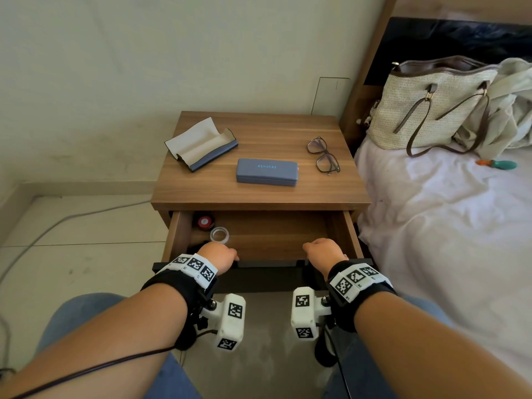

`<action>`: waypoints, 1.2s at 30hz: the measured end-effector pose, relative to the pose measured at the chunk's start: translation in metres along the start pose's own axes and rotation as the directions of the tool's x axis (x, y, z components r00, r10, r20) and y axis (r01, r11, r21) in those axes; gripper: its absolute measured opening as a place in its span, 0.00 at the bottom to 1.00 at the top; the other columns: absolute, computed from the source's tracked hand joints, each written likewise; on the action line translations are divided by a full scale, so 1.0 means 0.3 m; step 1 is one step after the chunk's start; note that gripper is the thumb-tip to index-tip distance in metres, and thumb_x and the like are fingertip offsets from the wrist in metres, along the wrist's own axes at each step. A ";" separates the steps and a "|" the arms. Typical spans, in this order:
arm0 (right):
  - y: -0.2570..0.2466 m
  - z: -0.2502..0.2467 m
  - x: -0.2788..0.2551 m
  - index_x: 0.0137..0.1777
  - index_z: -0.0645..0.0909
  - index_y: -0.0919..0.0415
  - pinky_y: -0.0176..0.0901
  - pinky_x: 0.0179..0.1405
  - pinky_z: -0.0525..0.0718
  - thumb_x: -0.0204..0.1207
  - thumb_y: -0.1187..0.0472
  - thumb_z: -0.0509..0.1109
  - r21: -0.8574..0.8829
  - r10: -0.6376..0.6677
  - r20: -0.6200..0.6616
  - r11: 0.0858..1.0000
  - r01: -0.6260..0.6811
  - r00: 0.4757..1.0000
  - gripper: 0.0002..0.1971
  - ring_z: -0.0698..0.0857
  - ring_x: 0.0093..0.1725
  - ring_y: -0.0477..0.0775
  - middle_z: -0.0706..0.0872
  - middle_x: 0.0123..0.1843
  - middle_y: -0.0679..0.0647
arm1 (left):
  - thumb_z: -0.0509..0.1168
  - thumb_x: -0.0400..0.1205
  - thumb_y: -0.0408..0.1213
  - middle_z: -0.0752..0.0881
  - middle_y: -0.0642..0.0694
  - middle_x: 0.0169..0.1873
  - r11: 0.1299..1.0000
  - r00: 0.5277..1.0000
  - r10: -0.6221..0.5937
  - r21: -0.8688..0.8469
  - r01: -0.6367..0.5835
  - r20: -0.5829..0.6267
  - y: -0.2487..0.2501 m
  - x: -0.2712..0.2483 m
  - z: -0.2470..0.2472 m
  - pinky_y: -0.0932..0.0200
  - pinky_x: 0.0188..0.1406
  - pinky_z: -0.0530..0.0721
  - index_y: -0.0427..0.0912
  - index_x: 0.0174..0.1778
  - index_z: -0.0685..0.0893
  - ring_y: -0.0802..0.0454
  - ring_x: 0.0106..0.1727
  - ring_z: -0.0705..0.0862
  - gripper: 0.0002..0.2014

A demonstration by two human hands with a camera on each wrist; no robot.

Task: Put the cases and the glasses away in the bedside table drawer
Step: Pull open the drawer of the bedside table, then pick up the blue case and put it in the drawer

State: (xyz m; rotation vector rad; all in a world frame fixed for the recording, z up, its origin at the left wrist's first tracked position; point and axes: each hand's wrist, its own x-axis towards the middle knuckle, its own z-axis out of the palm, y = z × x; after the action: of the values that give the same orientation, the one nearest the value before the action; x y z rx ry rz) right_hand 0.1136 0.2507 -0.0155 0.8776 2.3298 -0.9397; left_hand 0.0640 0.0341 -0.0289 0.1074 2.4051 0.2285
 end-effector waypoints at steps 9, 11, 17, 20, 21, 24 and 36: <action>0.068 0.030 -0.048 0.63 0.82 0.66 0.57 0.67 0.80 0.78 0.56 0.62 0.108 -0.040 -0.026 0.993 0.043 0.999 0.19 0.83 0.65 0.66 0.85 0.64 0.65 | 0.57 0.87 0.34 0.79 0.41 0.74 0.995 0.999 -0.010 -0.100 0.014 0.043 -0.024 -0.089 0.034 0.58 0.68 0.76 0.41 0.73 0.80 0.43 0.74 0.78 0.19; 0.077 0.031 -0.059 0.64 0.81 0.69 0.55 0.65 0.80 0.80 0.57 0.62 0.120 -0.040 -0.032 0.992 0.044 0.999 0.19 0.83 0.65 0.66 0.85 0.64 0.67 | 0.53 0.89 0.34 0.75 0.42 0.77 0.973 0.999 -0.044 -0.227 0.041 -0.009 -0.037 -0.098 0.044 0.57 0.75 0.72 0.44 0.77 0.76 0.45 0.77 0.75 0.20; 0.082 0.023 -0.083 0.63 0.82 0.70 0.53 0.63 0.80 0.80 0.57 0.62 0.051 -0.060 -0.006 0.997 0.061 0.998 0.19 0.83 0.65 0.66 0.85 0.64 0.67 | 0.54 0.89 0.37 0.76 0.42 0.76 0.919 0.998 -0.054 -0.392 0.034 -0.040 -0.043 -0.120 0.040 0.57 0.76 0.71 0.42 0.76 0.77 0.46 0.76 0.75 0.19; 0.081 0.023 -0.077 0.67 0.78 0.69 0.52 0.63 0.80 0.81 0.60 0.62 0.036 -0.017 -0.005 0.999 0.017 1.000 0.19 0.82 0.66 0.65 0.84 0.65 0.67 | 0.56 0.88 0.36 0.85 0.43 0.66 0.908 0.998 -0.054 -0.414 0.064 0.034 -0.046 -0.119 0.034 0.60 0.68 0.78 0.39 0.65 0.85 0.49 0.69 0.82 0.16; 0.082 0.019 -0.073 0.70 0.75 0.69 0.51 0.64 0.80 0.83 0.62 0.61 0.099 0.018 -0.003 0.995 -0.017 1.000 0.19 0.81 0.66 0.64 0.82 0.67 0.66 | 0.57 0.88 0.35 0.89 0.44 0.56 0.930 0.997 -0.022 -0.364 0.046 0.069 -0.047 -0.114 0.033 0.62 0.59 0.81 0.38 0.58 0.87 0.50 0.62 0.85 0.14; 0.076 0.017 -0.066 0.75 0.69 0.67 0.50 0.66 0.78 0.84 0.63 0.59 -0.083 0.001 0.013 0.997 0.001 1.000 0.20 0.79 0.68 0.63 0.79 0.69 0.65 | 0.57 0.87 0.34 0.85 0.49 0.34 0.892 0.991 -0.053 -0.439 0.103 0.126 -0.047 -0.091 0.036 0.66 0.39 0.77 0.38 0.49 0.85 0.54 0.40 0.83 0.10; -0.108 -0.128 -0.018 0.69 0.76 0.62 0.48 0.53 0.77 0.82 0.54 0.62 0.501 -0.094 0.037 0.863 0.063 0.995 0.18 0.84 0.49 0.52 0.86 0.58 0.57 | 0.60 0.86 0.42 0.88 0.48 0.52 0.594 0.993 -0.055 -0.803 -0.051 -0.104 0.039 -0.041 -0.173 0.58 0.43 0.75 0.43 0.59 0.85 0.53 0.46 0.83 0.12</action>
State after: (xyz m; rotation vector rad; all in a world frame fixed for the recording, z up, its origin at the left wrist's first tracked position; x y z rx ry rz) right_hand 0.0873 0.2587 0.0267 0.9310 2.1091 -1.6291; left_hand 0.0389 0.0369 0.0194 -0.3444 2.1723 1.3406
